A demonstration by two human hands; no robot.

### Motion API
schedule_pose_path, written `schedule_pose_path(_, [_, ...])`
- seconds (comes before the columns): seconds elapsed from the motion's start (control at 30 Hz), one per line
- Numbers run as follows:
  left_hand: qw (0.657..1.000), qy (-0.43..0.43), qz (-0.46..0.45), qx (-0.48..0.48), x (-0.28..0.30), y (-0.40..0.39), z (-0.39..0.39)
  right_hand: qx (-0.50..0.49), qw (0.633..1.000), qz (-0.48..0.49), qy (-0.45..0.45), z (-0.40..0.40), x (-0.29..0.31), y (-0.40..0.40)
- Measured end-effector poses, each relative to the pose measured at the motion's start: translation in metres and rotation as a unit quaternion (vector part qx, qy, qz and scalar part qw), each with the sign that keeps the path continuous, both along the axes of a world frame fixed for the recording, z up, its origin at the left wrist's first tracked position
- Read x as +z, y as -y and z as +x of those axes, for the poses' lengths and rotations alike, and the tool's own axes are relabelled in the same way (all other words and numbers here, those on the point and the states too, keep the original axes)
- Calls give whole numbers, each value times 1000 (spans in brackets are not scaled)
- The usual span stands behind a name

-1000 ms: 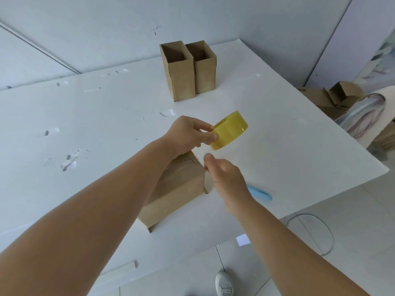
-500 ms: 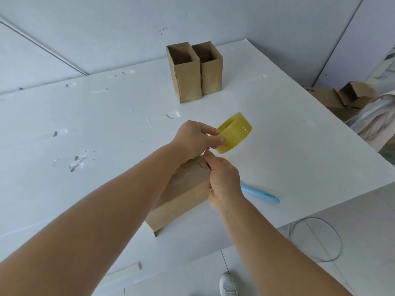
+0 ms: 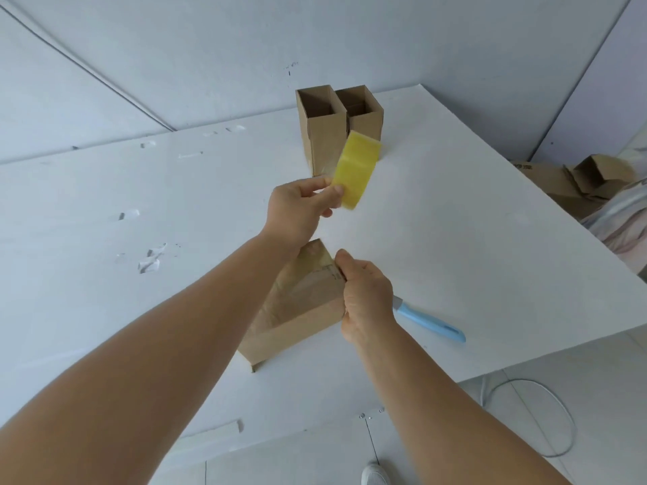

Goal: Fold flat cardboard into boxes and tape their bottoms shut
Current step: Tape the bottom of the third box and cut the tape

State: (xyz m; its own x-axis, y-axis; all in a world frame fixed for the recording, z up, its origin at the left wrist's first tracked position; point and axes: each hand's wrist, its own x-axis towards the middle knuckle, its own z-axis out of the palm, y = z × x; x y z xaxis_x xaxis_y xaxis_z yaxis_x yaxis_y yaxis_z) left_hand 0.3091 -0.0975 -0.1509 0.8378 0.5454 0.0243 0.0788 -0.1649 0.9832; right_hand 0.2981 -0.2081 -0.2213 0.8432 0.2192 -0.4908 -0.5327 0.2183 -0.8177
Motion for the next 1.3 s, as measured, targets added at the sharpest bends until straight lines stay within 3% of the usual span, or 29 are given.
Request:
schedule_pose_path(0.17, [994, 53, 27, 93, 12, -35, -53, 33, 999, -27, 9, 0, 7, -12])
schedule_pose_path(0.33, [988, -5, 29, 154, -14, -48, -99, 60, 996, -57, 10, 1, 6, -23])
schedule_pose_path(0.57, [984, 3, 22, 177, -23, -52, -93, 129, 987, -88, -27, 7, 0, -30])
schedule_pose_path(0.7, [982, 2, 19, 188, -23, -53, -91, 160, 980, -45, -104, 11, -6, -26])
schedule_pose_path(0.77, [982, 5, 17, 191, -23, -53, -90, 158, 978, -80, -106, 10, -11, -20])
schedule_pose_path(0.83, [982, 1, 21, 189, -23, -53, -91, 149, 978, -131, -60, 8, -14, -14])
schedule_pose_path(0.93, [981, 0, 21, 192, -22, -53, -93, 125, 972, -149, 135, 10, -4, -12])
schedule_pose_path(1.03, [979, -1, 19, 203, -21, -49, -92, 239, 919, -153, 272, -2, 7, -16])
schedule_pose_path(1.17, [975, 5, -27, 221, -14, -39, -93, 221, 922, -166, 272, 6, 6, -25])
schedule_pose_path(1.3, [965, 20, -135, 224, -8, -24, -102, 212, 929, -165, 254, 34, 17, -37])
